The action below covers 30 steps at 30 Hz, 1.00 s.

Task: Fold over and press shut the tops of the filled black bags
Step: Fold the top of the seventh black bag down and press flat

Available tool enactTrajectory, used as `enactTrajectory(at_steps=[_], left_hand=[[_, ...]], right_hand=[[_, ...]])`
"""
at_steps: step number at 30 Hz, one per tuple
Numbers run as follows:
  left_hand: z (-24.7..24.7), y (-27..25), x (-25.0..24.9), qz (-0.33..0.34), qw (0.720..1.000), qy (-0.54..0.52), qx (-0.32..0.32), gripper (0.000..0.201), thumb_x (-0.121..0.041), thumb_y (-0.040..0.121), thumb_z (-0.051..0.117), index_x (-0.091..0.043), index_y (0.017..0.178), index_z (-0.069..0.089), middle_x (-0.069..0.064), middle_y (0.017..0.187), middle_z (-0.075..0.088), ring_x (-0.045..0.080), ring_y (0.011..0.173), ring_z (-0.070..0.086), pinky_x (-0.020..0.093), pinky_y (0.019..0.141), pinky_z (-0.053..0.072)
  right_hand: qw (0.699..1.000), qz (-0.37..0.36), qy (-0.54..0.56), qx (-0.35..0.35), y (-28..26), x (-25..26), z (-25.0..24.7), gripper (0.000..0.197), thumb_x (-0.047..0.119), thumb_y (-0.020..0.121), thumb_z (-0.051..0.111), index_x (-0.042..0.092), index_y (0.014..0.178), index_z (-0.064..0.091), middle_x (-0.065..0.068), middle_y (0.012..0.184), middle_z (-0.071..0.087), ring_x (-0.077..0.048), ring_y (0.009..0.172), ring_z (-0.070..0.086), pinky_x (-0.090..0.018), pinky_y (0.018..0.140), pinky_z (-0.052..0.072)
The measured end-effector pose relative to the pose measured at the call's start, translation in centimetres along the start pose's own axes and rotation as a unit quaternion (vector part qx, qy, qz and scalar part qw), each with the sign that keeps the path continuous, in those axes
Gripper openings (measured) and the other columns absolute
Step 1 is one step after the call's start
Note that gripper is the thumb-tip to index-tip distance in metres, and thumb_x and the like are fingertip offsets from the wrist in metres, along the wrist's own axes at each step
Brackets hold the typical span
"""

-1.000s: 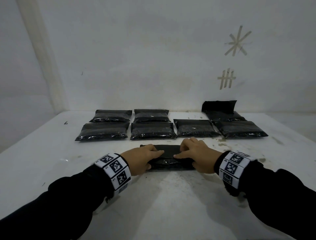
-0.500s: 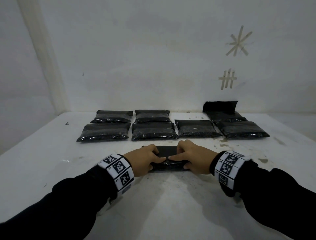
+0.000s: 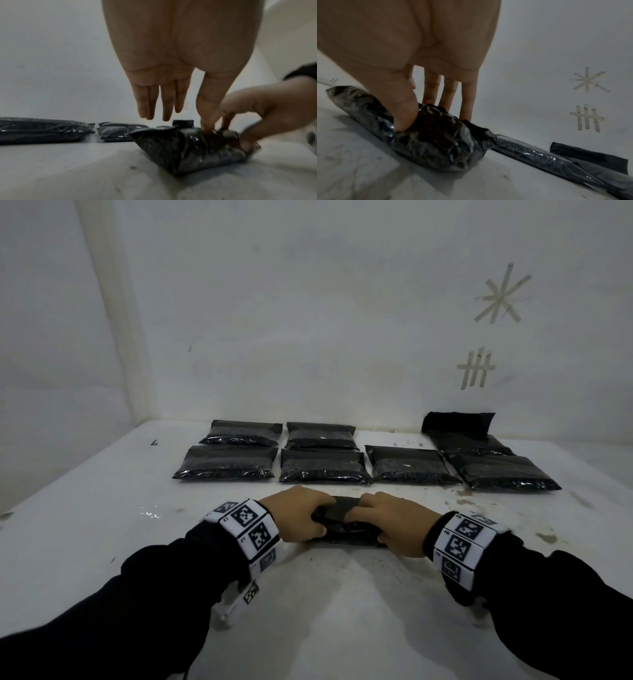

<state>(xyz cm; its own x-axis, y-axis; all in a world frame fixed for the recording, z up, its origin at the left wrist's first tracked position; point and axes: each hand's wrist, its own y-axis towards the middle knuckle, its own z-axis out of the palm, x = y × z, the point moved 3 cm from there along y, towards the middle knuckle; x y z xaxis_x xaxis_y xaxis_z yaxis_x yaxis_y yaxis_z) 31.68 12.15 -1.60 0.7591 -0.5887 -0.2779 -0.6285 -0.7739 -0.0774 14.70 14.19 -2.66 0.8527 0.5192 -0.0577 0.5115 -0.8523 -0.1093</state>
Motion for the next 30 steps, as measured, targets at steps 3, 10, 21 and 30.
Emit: enactTrajectory(at_steps=[3, 10, 21, 30], left_hand=[[-2.3, -0.8, 1.9, -0.049, 0.999, 0.0, -0.021, 0.038, -0.023, 0.092, 0.055, -0.02, 0.13, 0.053, -0.001, 0.129, 0.056, 0.018, 0.116, 0.053, 0.028, 0.097, 0.04], [-7.3, -5.1, 10.3, -0.212, 0.971, 0.108, -0.039, 0.041, -0.013, 0.093, 0.052, -0.016, 0.134, 0.052, 0.001, 0.137, 0.052, 0.019, 0.126, 0.049, 0.024, 0.102, 0.034], [-4.6, -9.0, 13.8, -0.332, 0.924, 0.15, 0.117, 0.057, -0.008, 0.098, 0.042, -0.02, 0.149, 0.021, -0.002, 0.156, 0.022, 0.012, 0.143, 0.021, 0.024, 0.107, 0.017], [-3.5, -8.4, 14.9, -0.306, 0.934, 0.142, 0.116, 0.054, -0.021, 0.088, 0.062, -0.028, 0.139, 0.045, -0.008, 0.138, 0.048, 0.013, 0.131, 0.04, 0.041, 0.11, 0.018]], right_hand=[[1.0, -0.005, 0.009, -0.005, 0.6, 0.5, -0.2, 0.06, -0.001, 0.085, 0.05, 0.03, 0.135, 0.041, 0.0, 0.13, 0.041, -0.021, 0.116, 0.041, -0.036, 0.093, 0.043], [0.999, -0.03, 0.032, -0.017, 3.0, 2.3, -0.4, 0.062, -0.004, 0.083, 0.049, 0.032, 0.133, 0.044, 0.002, 0.128, 0.043, -0.021, 0.117, 0.042, -0.038, 0.096, 0.042], [0.998, -0.027, 0.058, -0.012, 4.7, 3.6, -0.9, 0.062, -0.006, 0.082, 0.049, 0.033, 0.131, 0.046, 0.005, 0.127, 0.045, -0.017, 0.118, 0.042, -0.035, 0.098, 0.041], [0.999, -0.021, 0.048, -0.014, 5.0, 4.2, -1.0, 0.061, -0.005, 0.083, 0.05, 0.033, 0.131, 0.045, 0.006, 0.127, 0.043, -0.015, 0.117, 0.042, -0.03, 0.095, 0.042]])
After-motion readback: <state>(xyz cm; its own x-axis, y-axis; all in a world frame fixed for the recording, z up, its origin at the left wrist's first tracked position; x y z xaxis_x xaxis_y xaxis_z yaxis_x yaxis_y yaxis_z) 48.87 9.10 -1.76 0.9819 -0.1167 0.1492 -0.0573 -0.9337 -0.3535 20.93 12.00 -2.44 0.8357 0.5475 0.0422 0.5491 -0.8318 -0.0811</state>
